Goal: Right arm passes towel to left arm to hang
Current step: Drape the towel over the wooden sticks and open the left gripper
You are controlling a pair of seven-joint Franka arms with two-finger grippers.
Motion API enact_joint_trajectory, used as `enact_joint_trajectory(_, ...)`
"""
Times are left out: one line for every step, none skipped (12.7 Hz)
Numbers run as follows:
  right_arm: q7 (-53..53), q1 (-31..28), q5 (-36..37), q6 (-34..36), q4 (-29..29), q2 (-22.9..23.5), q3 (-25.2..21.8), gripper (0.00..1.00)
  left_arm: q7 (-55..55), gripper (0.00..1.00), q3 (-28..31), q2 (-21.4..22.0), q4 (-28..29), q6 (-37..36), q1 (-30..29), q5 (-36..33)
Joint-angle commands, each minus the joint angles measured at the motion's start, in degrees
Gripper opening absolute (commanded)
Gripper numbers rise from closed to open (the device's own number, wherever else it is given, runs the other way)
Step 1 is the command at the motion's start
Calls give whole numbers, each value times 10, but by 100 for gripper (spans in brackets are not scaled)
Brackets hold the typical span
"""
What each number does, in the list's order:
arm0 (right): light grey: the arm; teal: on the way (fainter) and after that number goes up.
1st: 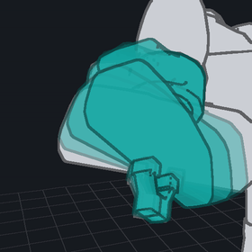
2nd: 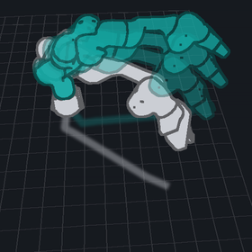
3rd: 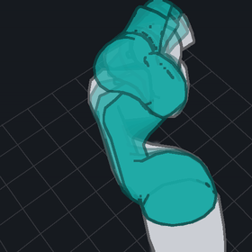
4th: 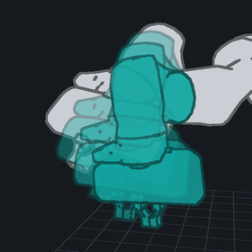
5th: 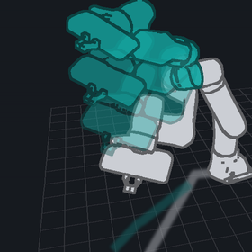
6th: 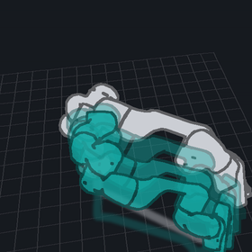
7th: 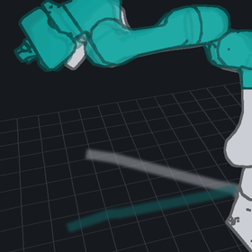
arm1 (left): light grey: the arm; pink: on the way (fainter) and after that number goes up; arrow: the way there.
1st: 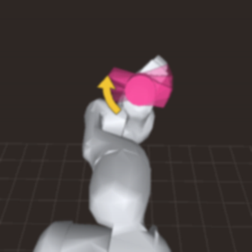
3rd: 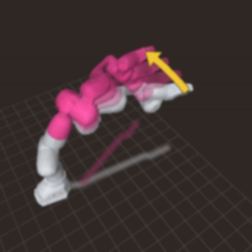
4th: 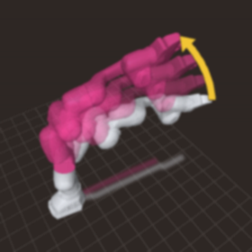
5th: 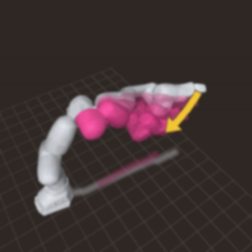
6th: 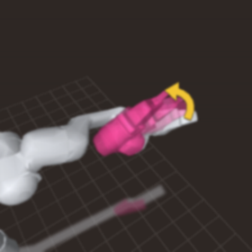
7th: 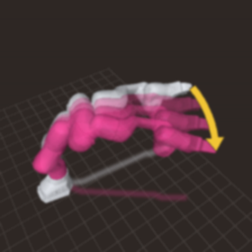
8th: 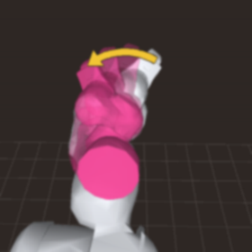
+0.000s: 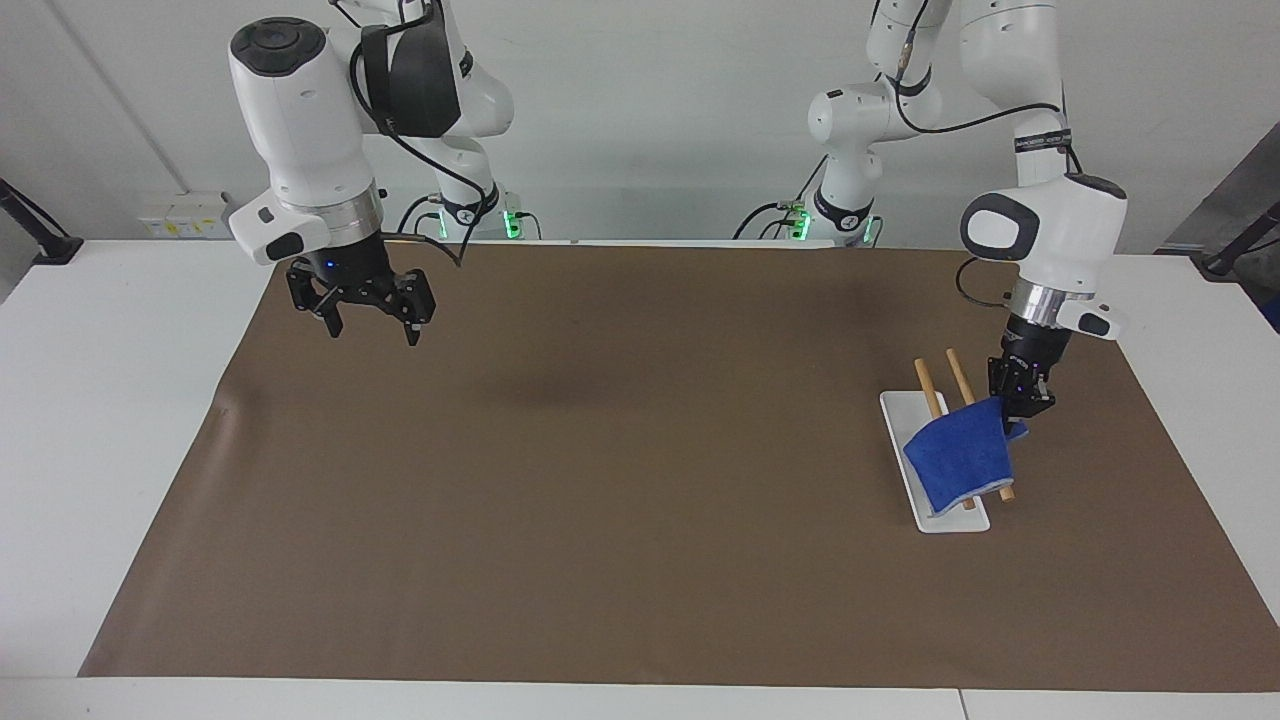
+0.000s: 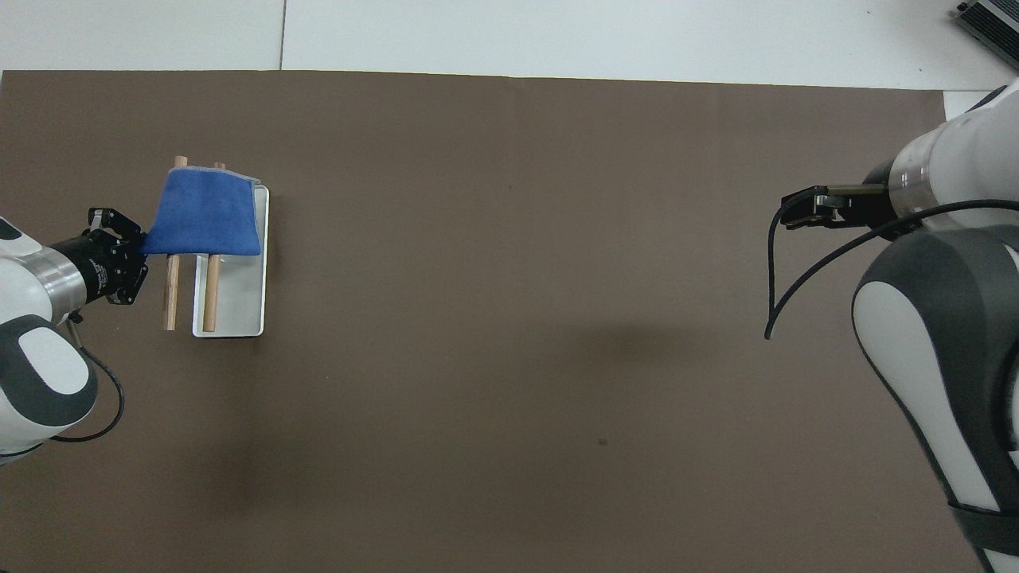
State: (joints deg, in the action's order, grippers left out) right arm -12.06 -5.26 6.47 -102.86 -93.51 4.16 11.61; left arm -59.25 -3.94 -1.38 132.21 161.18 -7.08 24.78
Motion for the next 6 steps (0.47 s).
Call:
enact_joint_trajectory(9,-11,8,-7,-6,-8,5,100,4,0,3,23,20,3,-5,5)
enact_joint_trajectory(7,-12,7,-7,-6,-8,5,100,5,8,3,23,21,3,-7,5)
enact_joint_trajectory(5,-15,3,-6,-5,-8,5,100,5,30,3,23,21,2,-7,5)
enact_joint_trajectory(-17,-15,-1,-2,-4,-8,6,100,5,52,3,23,21,2,-7,5)
enact_joint_trajectory(-38,-14,-1,6,0,-11,6,100,5,76,3,23,21,2,-7,5)
enact_joint_trajectory(-41,-13,-1,24,1,-18,7,100,5,85,3,23,20,2,-10,5)
